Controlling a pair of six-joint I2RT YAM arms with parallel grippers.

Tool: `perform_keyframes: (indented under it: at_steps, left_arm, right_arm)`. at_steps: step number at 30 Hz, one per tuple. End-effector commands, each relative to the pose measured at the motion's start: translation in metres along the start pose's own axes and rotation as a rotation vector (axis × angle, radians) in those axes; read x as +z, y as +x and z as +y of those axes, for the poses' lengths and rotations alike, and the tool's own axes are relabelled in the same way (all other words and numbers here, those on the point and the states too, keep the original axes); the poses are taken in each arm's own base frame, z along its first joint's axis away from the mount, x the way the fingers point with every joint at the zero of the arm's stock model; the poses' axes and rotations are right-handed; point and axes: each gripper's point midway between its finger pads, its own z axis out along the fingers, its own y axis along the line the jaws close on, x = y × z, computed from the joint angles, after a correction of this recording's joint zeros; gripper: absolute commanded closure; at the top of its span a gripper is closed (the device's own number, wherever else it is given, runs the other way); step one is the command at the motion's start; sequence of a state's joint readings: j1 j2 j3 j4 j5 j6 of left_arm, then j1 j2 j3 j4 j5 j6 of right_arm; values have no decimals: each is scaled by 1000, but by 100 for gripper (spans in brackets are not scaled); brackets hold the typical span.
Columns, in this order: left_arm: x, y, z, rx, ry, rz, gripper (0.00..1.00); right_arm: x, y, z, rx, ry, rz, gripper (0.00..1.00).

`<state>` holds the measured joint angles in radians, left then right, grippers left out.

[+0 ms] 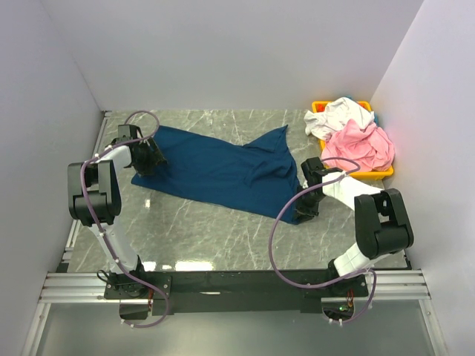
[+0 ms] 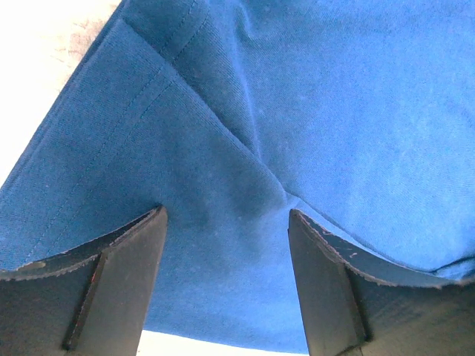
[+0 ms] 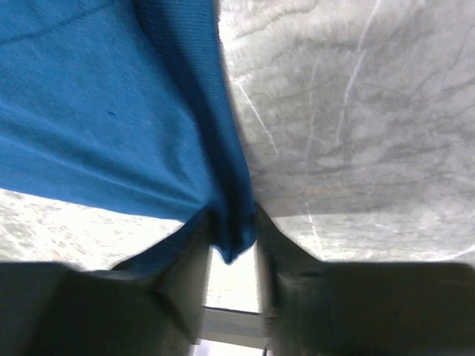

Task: Fold and stack the t-shirts
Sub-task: Fold the tshirt

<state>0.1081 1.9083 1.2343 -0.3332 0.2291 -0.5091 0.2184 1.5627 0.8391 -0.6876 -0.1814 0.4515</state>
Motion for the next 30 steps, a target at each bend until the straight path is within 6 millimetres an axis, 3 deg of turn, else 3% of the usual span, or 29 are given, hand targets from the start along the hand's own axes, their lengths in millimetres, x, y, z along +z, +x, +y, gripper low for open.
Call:
perform_keyframes:
  at_steps: [1,5,6,14,22,30]
  left_arm:
    - [7,26,31,5,-95,73,26]
    - [4,27,35,3,-99,70,26]
    - [4,28,36,4,-105,70,25]
    - [-9,41,62,-11,-173,72,25]
    - [-30,64,79,-106,-216,65,24]
    - [-53,81,83,-160,-233,51,22]
  right_arm:
    - [5,2,-1,-5,13,13,70]
    - [5,6,-4,0,22,20,88]
    - [4,6,-7,2,36,20,100]
    - [-11,11,-27,8,137,-10,100]
    - [-25,35,-40,41,181,23,100]
    - [-42,63,-48,84,226,87,100]
